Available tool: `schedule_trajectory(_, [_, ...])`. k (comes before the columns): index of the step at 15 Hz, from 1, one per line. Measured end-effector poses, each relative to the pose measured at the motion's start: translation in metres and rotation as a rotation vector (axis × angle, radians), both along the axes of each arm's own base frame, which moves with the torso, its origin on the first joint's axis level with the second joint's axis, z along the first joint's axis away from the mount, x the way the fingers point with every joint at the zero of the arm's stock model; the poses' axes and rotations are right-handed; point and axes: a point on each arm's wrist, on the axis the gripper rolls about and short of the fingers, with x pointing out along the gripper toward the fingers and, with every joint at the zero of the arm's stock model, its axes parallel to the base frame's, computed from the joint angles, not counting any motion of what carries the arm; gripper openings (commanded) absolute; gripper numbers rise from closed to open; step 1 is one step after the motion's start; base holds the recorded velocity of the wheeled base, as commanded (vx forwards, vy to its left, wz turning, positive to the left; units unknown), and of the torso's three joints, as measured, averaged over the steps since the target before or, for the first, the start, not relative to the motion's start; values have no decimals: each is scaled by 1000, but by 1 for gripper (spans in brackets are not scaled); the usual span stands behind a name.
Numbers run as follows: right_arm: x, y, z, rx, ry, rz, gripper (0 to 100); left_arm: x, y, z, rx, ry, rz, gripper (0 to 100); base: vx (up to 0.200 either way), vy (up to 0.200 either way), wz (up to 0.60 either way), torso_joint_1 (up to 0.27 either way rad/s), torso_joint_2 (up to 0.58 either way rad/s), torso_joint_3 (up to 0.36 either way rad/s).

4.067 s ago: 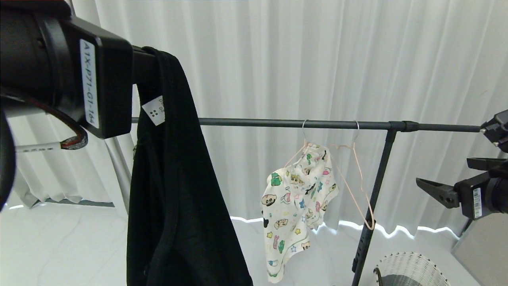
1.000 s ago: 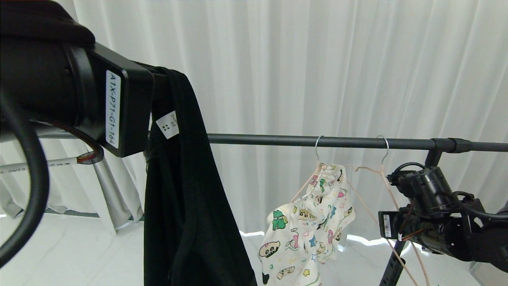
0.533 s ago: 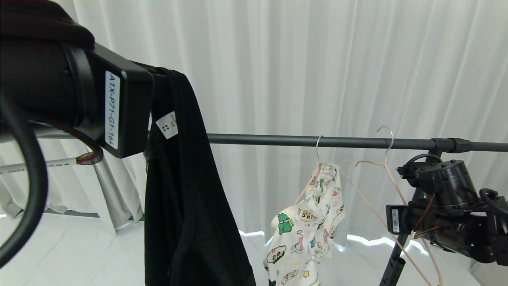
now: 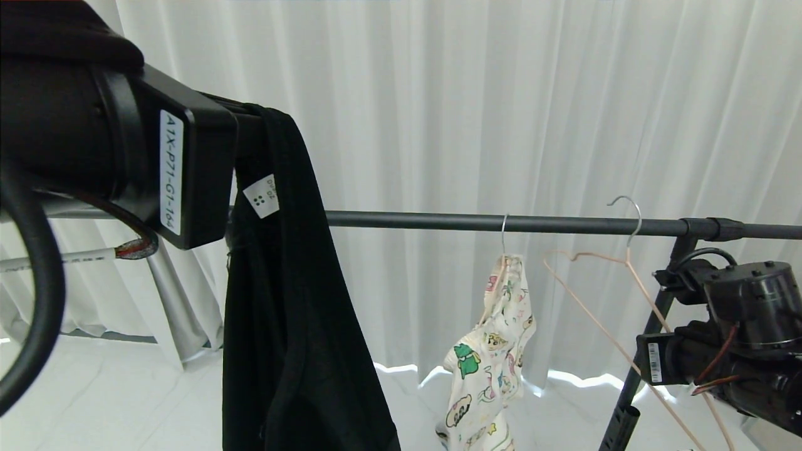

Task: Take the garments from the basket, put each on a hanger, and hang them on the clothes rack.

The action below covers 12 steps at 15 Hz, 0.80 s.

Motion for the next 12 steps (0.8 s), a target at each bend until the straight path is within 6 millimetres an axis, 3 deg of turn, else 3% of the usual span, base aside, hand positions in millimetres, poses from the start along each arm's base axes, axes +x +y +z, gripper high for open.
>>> schedule_trajectory(5, [-19, -10, 7, -10, -42, 28, 0, 0, 0, 0, 8, -4, -2, 0, 0, 0, 0, 0, 0, 0])
schedule_trajectory(12, [-41, -11, 7, -48, -69, 113, 0, -1, 1, 0, 6, -5, -2, 0, -200, 0, 0, 2, -1, 5])
